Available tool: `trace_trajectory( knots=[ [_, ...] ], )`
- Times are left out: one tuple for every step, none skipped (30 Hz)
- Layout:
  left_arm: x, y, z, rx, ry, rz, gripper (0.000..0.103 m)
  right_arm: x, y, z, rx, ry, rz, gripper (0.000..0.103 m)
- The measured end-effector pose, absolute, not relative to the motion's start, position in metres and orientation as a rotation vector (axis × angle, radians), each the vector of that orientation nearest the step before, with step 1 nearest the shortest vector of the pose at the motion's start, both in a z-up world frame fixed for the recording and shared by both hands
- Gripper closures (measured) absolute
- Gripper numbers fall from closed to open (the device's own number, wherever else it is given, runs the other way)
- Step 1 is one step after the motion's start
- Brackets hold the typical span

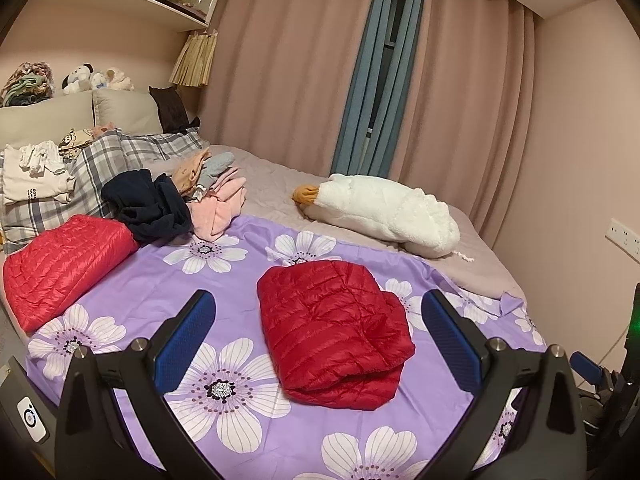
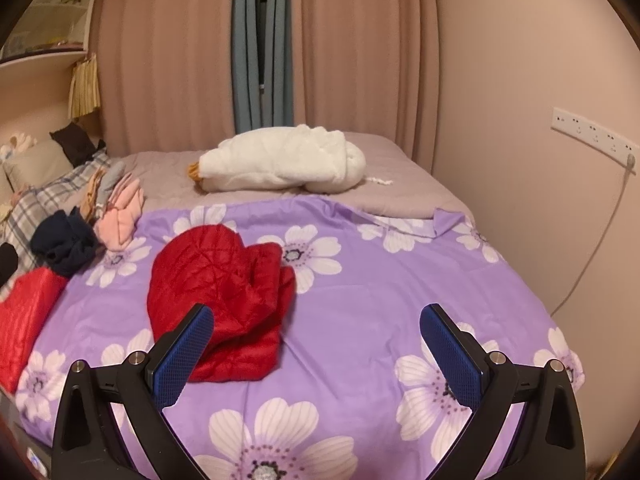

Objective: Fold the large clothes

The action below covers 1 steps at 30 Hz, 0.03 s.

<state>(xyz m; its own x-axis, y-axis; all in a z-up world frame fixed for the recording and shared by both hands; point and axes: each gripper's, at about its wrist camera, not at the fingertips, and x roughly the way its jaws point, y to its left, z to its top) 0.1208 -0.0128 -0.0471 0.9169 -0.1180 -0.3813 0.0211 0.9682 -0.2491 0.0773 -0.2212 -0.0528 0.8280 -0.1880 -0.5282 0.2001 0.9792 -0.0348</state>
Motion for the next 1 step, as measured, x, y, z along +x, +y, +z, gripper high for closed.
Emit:
trace_trajectory(
  knots=[
    [0.1214, -0.0134, -0.0476, -0.241, 0.408, -0.072, 0.000, 0.0775, -0.2210, -0.0531, 0.020, 0.559, -0.207, 0.001]
  ],
)
